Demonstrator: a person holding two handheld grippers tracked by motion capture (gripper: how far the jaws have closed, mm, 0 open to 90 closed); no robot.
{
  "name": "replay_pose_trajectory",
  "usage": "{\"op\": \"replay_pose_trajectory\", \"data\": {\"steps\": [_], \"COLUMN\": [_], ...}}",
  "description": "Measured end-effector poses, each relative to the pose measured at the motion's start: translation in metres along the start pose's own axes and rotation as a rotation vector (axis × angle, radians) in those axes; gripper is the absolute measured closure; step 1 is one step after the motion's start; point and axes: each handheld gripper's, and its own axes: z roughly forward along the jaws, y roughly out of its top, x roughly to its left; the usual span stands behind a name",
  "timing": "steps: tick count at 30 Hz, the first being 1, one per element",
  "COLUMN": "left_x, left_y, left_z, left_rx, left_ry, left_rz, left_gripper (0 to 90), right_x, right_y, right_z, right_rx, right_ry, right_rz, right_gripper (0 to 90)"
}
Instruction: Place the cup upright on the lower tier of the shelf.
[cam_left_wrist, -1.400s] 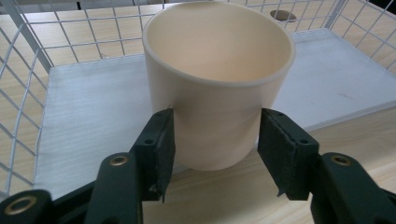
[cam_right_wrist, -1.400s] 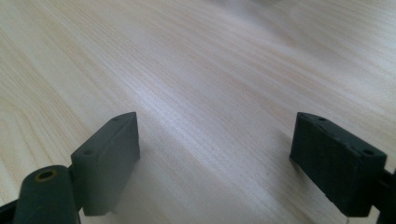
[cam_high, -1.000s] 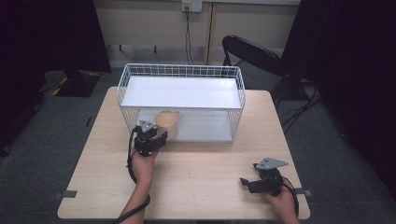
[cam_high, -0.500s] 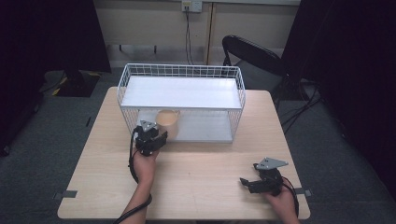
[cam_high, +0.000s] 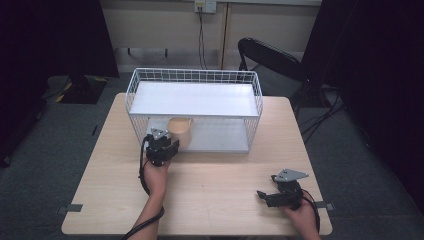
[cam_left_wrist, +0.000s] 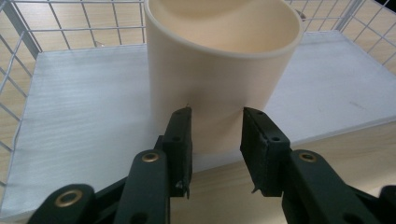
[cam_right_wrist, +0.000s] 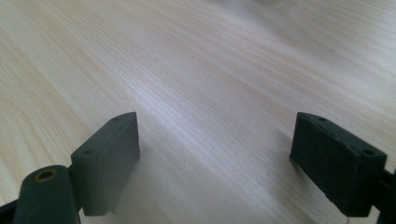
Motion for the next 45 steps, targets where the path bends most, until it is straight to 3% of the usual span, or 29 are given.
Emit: {"op": "replay_pose_trajectory", "data": {"steps": [9, 13, 15, 18, 20, 27, 30, 33, 38, 41, 43, 45], "left_x": [0.002, 0.004, 0.005, 0.007, 0.009, 0.017, 0.021, 0.025, 0.03, 0.034, 0.036, 0.039], "left_y": [0.0, -0.001, -0.002, -0.004, -0.007, -0.016, -0.022, -0.025, -0.035, -0.045, -0.05, -0.055], "left_z": [0.002, 0.001, -0.001, -0.005, -0.007, -0.017, -0.022, -0.026, -0.03, -0.032, -0.034, -0.036], "left_rx": [-0.004, -0.02, -0.022, -0.022, -0.014, 0.026, 0.046, 0.05, 0.101, 0.12, 0.16, 0.153], "left_ry": [-0.01, -0.019, -0.029, -0.049, -0.066, -0.09, -0.124, -0.137, -0.139, -0.156, -0.167, -0.173], "left_rz": [-0.029, -0.048, -0.033, 0.01, 0.009, 0.044, 0.08, 0.09, 0.131, 0.13, 0.129, 0.117], "left_gripper": [66.1, 45.9, 36.0, 27.9, 23.3, 19.9, 17.8, 16.1, 15.9, 15.5, 15.5, 15.8], "right_x": [0.0, 0.0, 0.0, 0.0, 0.0, 0.0, 0.0, 0.0, 0.0, 0.001, 0.001, 0.001], "right_y": [0.0, 0.0, 0.0, 0.0, 0.0, 0.0, 0.0, 0.0, -0.001, -0.001, -0.001, -0.001], "right_z": [0.0, 0.0, 0.0, 0.0, 0.0, 0.0, 0.0, 0.0, -0.001, -0.001, -0.001, -0.001], "right_rx": [0.0, 0.0, 0.0, 0.0, 0.0, 0.0, -0.001, 0.0, -0.002, 0.0, 0.0, -0.001], "right_ry": [0.0, 0.0, 0.001, 0.001, 0.001, 0.001, 0.002, 0.001, -0.002, 0.0, 0.0, -0.001], "right_rz": [0.0, 0.0, 0.0, 0.0, 0.001, 0.001, 0.001, 0.001, 0.0, 0.001, -0.001, 0.0], "right_gripper": [14.9, 14.9, 14.9, 14.8, 14.9, 14.8, 14.8, 14.9, 14.9, 14.8, 14.8, 14.8]}}
